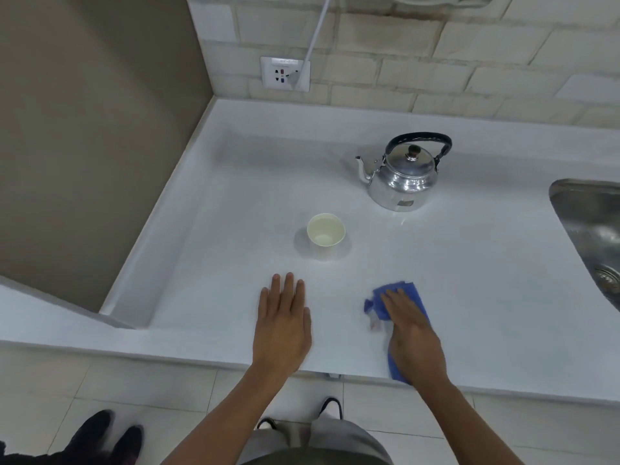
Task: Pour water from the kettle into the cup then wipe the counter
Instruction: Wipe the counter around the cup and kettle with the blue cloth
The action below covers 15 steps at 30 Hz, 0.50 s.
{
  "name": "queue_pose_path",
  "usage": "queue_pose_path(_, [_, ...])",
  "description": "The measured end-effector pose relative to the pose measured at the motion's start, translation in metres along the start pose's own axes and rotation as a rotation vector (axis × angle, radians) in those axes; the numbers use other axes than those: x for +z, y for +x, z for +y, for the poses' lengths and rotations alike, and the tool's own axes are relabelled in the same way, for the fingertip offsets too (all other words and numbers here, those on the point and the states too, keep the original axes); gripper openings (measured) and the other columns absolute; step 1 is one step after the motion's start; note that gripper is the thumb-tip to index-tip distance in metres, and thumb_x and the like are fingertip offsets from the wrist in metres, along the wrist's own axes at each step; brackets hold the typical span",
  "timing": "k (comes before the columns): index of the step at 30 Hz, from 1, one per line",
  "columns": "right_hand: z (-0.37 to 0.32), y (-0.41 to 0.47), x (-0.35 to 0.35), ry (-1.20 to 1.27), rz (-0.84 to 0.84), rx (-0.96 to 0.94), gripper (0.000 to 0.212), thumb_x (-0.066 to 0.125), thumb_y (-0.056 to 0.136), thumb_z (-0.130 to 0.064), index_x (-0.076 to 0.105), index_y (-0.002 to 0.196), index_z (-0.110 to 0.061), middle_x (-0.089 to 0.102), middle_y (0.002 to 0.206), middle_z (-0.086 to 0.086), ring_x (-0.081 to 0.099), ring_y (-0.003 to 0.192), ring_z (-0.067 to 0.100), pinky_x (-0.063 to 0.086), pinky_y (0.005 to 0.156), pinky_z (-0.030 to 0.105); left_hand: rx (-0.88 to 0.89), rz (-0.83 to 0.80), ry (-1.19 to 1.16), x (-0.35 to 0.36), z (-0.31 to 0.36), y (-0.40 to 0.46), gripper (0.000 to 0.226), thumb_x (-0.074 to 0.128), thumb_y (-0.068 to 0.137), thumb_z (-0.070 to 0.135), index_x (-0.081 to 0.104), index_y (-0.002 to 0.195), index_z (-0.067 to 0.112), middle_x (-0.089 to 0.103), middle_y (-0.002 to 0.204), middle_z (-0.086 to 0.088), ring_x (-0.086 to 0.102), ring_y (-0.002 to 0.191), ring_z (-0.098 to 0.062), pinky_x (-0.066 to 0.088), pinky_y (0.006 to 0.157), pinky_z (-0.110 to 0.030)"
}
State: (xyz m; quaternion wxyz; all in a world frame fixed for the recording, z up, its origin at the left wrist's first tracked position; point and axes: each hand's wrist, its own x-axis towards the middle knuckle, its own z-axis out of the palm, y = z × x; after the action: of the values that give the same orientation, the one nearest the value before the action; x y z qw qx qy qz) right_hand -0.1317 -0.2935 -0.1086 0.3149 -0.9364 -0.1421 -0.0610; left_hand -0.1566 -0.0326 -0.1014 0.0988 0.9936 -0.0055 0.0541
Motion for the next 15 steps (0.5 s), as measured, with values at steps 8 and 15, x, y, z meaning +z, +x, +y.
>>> queue_pose_path(8, [-0.08, 0.029, 0.056, -0.065, 0.004, 0.131, 0.067, 0.054, 0.076, 0.016, 0.054, 0.139, -0.005, 0.056, 0.141, 0.01, 0.048, 0.136, 0.03, 0.031, 0.115, 0.029, 0.104, -0.017, -0.12, -0.019, -0.081, -0.001, 0.055, 0.027, 0.105, 0.028, 0.048, 0.151, 0.006, 0.041, 0.161, -0.013, 0.035, 0.15, -0.034, 0.037, 0.118, -0.052])
queue_pose_path(15, [-0.074, -0.016, 0.045, -0.029, -0.009, -0.015, 0.068, 0.051, 0.073, 0.015, 0.051, 0.139, -0.003, 0.054, 0.142, 0.004, 0.046, 0.132, 0.018, 0.021, 0.116, 0.015, 0.102, -0.029, -0.163, -0.014, -0.101, 0.005, 0.059, 0.024, 0.108, 0.038, 0.044, 0.154, 0.008, 0.035, 0.164, -0.005, 0.03, 0.154, -0.024, 0.023, 0.125, -0.039])
